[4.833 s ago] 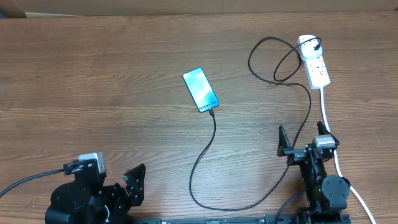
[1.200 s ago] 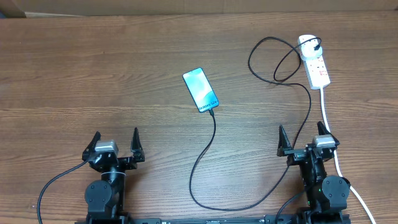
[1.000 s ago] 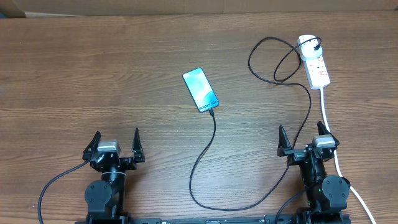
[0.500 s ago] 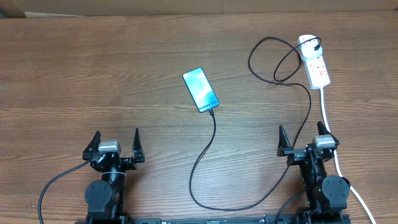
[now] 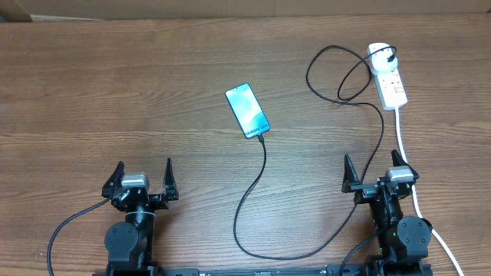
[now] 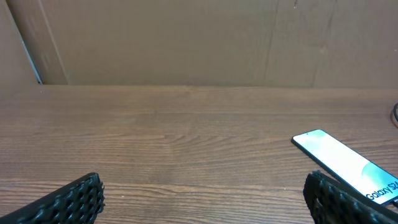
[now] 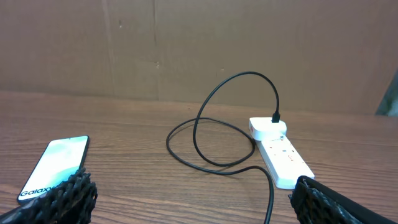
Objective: Plug charger to phone and switch on socket
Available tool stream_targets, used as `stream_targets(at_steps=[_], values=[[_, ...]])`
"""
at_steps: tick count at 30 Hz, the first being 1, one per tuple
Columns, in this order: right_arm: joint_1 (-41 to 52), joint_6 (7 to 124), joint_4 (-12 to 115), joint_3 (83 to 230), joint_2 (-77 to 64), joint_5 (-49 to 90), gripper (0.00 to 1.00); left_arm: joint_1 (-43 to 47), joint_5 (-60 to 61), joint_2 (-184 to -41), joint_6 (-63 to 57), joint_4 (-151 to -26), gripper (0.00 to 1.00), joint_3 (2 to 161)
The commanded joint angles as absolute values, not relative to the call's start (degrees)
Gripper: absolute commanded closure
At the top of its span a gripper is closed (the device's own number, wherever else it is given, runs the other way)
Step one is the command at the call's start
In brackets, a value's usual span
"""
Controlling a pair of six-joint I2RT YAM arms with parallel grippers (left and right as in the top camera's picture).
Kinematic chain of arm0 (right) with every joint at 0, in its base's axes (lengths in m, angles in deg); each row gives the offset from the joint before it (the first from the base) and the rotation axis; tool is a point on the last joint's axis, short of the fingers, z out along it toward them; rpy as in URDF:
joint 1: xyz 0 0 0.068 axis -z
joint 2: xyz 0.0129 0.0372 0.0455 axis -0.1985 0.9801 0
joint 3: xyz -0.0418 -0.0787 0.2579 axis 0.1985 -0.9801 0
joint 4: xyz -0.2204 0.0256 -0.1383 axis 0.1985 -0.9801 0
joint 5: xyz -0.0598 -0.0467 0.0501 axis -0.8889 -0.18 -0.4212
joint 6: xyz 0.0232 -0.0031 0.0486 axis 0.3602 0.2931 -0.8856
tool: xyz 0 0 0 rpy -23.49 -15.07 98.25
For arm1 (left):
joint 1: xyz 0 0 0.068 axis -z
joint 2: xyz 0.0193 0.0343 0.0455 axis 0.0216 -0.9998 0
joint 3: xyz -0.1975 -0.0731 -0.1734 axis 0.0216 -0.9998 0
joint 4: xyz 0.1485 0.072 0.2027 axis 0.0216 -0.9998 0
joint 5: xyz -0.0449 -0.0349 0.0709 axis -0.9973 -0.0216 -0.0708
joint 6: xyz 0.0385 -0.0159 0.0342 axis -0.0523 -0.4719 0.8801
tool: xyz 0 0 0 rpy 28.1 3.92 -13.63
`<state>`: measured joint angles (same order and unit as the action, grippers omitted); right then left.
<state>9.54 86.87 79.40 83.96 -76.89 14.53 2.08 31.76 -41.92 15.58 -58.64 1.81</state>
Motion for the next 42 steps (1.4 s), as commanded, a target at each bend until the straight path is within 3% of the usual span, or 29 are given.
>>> stream_targets(at_steps=[1, 42], values=[[9.25, 86.52, 79.73, 83.37, -77.46, 13.81, 0.00, 1.64, 31.24, -41.26, 16.48, -58.58, 0.00, 1.62], [6.63, 82.17, 79.73, 83.37, -77.46, 14.00, 0.00, 1.64, 31.24, -41.26, 16.48, -58.58, 0.01, 1.62]])
